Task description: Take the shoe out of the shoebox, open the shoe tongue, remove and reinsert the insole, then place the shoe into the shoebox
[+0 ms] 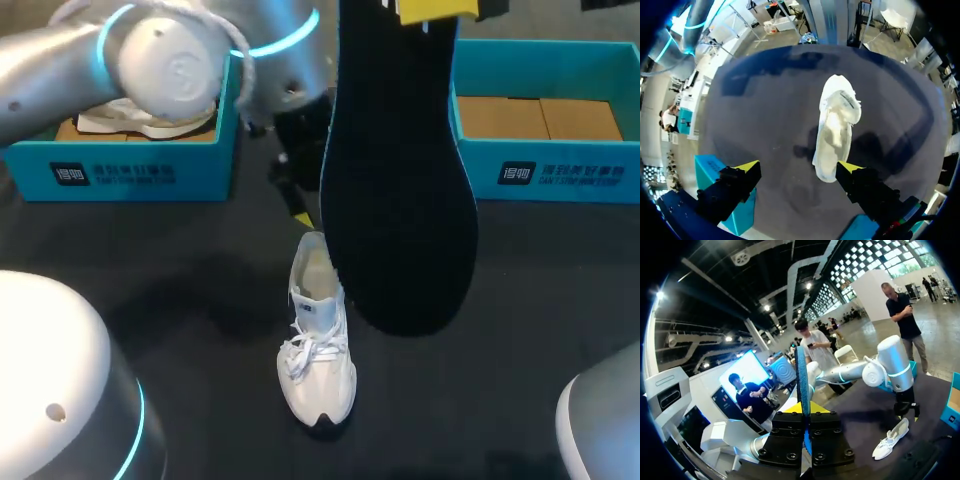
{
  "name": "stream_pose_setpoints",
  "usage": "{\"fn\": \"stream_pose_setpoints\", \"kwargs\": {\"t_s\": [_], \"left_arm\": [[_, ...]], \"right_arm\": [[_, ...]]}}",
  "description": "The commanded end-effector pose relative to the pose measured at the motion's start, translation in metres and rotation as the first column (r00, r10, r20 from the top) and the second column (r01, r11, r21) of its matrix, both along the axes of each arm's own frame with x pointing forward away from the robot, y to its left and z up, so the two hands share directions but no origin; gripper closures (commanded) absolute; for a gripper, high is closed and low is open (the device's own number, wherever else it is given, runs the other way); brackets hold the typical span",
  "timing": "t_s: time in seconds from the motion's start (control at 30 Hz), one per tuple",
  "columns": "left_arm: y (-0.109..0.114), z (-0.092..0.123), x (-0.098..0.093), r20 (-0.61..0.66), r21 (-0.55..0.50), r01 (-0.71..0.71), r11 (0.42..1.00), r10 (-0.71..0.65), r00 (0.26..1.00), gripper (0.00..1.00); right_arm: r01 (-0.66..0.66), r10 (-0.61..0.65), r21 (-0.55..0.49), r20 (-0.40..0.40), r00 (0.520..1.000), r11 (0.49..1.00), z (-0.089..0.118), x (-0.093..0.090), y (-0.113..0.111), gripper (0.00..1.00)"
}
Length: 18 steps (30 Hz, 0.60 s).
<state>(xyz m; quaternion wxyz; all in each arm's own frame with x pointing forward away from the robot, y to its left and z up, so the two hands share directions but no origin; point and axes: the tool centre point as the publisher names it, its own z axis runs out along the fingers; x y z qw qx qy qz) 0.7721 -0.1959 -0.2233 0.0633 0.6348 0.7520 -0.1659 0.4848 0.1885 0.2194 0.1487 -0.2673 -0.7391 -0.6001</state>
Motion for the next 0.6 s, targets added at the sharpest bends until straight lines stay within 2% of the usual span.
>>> {"fn": "stream_pose_setpoints", "kwargs": {"t_s": [0.03,0.1,0.3,0.4,0.43,0.6], "left_arm": [[0.043,0.015,-0.007,0.035,-0.347,-0.019,0.938,0.033,0.999,0.0],[0.048,0.02,-0.008,0.043,-0.42,-0.022,0.907,0.044,0.998,0.0],[0.053,0.035,-0.007,0.042,-0.547,-0.038,0.836,0.073,0.996,0.0],[0.045,0.038,-0.001,0.062,-0.541,-0.084,0.837,0.14,0.988,0.0],[0.042,0.041,0.004,0.014,-0.511,-0.139,0.848,0.17,0.985,0.0],[0.042,0.041,0.004,0.014,-0.511,-0.139,0.848,0.17,0.985,0.0]], "right_arm": [[0.0,0.0,-0.003,-0.002,1.0,1.0,0.002,0.0,0.002,1.0],[0.0,0.0,-0.003,-0.002,1.0,1.0,0.002,0.0,0.002,1.0],[0.0,0.0,-0.003,-0.002,1.0,1.0,0.002,0.0,0.002,1.0],[0.0,0.0,-0.003,-0.002,1.0,1.0,0.002,0.0,0.002,1.0],[0.0,0.0,-0.003,-0.002,1.0,1.0,0.002,0.0,0.002,1.0],[0.0,0.0,-0.003,-0.002,1.0,1.0,0.002,0.0,0.002,1.0]]}}
